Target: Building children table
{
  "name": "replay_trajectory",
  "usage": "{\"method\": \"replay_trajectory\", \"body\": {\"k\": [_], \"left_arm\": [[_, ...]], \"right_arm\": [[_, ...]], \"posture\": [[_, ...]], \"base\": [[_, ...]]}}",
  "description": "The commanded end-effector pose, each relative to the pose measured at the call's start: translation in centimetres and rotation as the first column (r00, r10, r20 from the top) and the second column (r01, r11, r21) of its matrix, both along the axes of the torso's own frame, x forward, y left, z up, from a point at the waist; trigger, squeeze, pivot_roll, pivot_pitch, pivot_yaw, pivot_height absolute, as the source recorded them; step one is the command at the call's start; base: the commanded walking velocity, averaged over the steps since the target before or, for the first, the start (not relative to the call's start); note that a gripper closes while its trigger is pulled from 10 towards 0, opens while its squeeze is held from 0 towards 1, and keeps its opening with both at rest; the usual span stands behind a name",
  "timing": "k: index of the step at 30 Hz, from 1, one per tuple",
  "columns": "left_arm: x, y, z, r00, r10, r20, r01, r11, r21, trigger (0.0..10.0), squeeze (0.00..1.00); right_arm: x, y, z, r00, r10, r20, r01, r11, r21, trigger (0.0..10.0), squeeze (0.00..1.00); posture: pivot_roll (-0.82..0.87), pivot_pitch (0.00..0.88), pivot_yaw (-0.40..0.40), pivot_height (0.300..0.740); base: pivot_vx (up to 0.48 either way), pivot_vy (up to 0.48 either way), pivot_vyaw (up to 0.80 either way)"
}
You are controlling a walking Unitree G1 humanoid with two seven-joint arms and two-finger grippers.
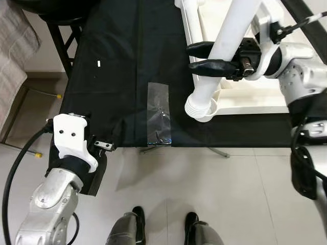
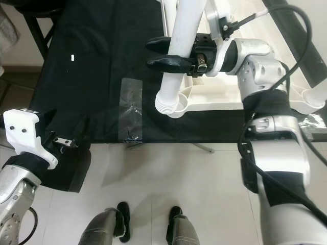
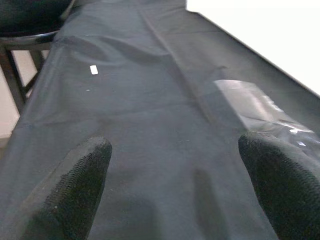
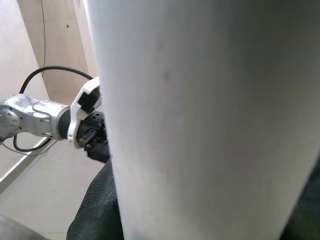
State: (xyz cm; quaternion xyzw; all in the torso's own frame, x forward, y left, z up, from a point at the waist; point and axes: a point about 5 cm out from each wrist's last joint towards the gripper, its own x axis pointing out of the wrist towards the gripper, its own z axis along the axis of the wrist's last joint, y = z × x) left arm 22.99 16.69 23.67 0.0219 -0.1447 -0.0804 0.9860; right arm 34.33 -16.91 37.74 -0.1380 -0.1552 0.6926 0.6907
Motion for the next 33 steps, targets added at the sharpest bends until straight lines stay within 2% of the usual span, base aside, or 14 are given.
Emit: {"method": "replay_trajectory", "body": {"k": [1, 7, 12, 21, 28, 33], "left_arm": [[-0.4, 0.1, 0.0, 1.0, 0.017, -0.001, -0.017, 1.0, 0.009, 10.0, 0.0], [-0.5, -0.6, 0.7, 1.0, 0.019, 0.019, -0.02, 1.0, 0.009, 10.0, 0.0], [-0.3, -1.1, 1.1, 1.0, 0.008, 0.025, -0.008, 1.0, 0.001, 10.0, 0.0], [-0.2, -1.4, 1.2, 1.0, 0.005, 0.017, -0.005, 1.0, -0.004, 10.0, 0.0], [-0.2, -1.3, 1.2, 1.0, 0.009, 0.014, -0.009, 1.0, -0.004, 10.0, 0.0], [0.1, -1.3, 1.4, 1.0, 0.008, 0.014, -0.008, 1.0, -0.006, 10.0, 0.0]], "right_arm": [[-0.3, -0.1, 0.0, 1.0, 0.02, 0.015, -0.02, 1.0, -0.001, 10.0, 0.0], [-0.4, -0.2, 0.0, 0.997, -0.014, 0.082, 0.019, 0.998, -0.054, 10.0, 0.0], [-1.1, 0.0, -0.3, 0.998, 0.021, 0.063, -0.015, 0.996, -0.086, 10.0, 0.0], [-1.9, 0.1, -0.2, 0.997, 0.068, 0.022, -0.066, 0.994, -0.083, 10.0, 0.0], [-2.0, 0.0, -0.3, 0.998, 0.063, 0.019, -0.061, 0.994, -0.091, 10.0, 0.0], [-1.4, -0.2, -0.6, 1.0, 0.027, 0.007, -0.026, 0.992, -0.12, 10.0, 0.0]], "posture": [[0.14, 0.449, -0.004, 0.74], [0.14, 0.482, 0.014, 0.74], [0.14, 0.493, 0.021, 0.74], [0.14, 0.493, 0.019, 0.74], [0.14, 0.491, 0.02, 0.74], [0.13, 0.49, 0.017, 0.74]], "base": [[0.0, 0.0, 0.0], [0.0, 0.0, 0.0], [0.0, 0.0, 0.0], [0.0, 0.0, 0.0], [0.0, 0.0, 0.0], [0.0, 0.0, 0.0]]}}
